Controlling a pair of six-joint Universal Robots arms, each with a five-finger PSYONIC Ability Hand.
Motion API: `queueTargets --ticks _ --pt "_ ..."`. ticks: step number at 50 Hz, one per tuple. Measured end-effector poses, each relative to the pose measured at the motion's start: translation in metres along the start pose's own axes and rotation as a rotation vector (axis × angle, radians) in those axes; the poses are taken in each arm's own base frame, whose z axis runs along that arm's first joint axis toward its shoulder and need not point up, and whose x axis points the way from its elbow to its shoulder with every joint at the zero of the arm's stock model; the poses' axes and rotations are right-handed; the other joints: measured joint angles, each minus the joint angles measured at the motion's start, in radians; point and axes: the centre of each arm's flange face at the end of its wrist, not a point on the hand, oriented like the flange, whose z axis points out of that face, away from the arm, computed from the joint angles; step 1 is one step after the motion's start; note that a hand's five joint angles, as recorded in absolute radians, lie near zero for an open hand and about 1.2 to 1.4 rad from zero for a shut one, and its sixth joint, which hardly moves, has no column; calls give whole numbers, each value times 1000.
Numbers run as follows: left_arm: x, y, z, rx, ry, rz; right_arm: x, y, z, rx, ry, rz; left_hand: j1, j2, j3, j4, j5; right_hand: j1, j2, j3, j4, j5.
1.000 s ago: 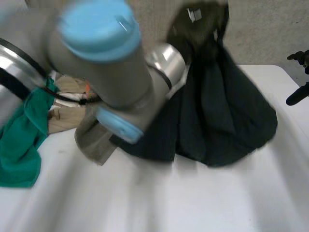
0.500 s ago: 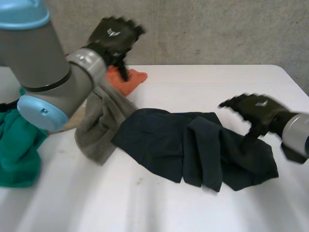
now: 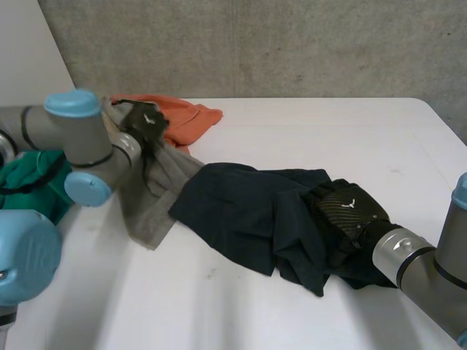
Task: Fold the laundry.
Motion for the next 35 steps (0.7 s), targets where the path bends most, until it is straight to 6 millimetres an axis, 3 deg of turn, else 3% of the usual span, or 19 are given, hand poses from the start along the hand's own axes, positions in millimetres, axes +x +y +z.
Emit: queueTargets --ticks 6,7,8,10,14,19,20,24,25,27,35 --pt "-78 -8 -2 12 -275 -19 2 -2 3 3 13 -7 0 2 2 1 0 0 0 0 0 0" --pt "-116 -6 -6 22 -407 -28 1 -4 3 9 14 -12 0 2 3 1 0 0 0 0 0 0" --pt "-122 -6 -7 25 -430 -29 1 -5 3 10 14 -12 0 2 5 1 0 0 0 0 0 0" --pt "-159 -2 -13 36 -555 -32 0 -7 3 15 14 -17 0 2 12 3 0 0 0 0 0 0" --pt "-193 13 -19 27 -655 -21 -3 -10 3 21 15 -24 0 2 12 5 7 0 0 0 0 0" --pt "-194 33 -16 -20 -634 4 -6 -11 2 21 14 -28 -1 -13 3 -8 18 0 0 0 0 0" --pt "-189 39 -15 -42 -608 14 -6 -12 2 21 14 -28 -253 -290 -269 -292 -235 0 0 0 0 0" --pt "-173 40 -15 -67 -533 25 -6 -15 0 28 18 -26 -712 -744 -697 -732 -670 0 0 0 0 0" --pt "-166 34 -17 -64 -498 25 -5 -17 -1 33 22 -24 -853 -884 -846 -883 -810 0 0 0 0 0" --pt "-158 23 -21 -54 -455 23 -2 -21 -3 43 29 -20 -909 -964 -942 -975 -897 0 0 0 0 0" --pt "-124 -57 -67 71 -294 -16 21 -50 -21 88 91 36 -909 -983 -959 -992 -906 0 0 0 0 0"
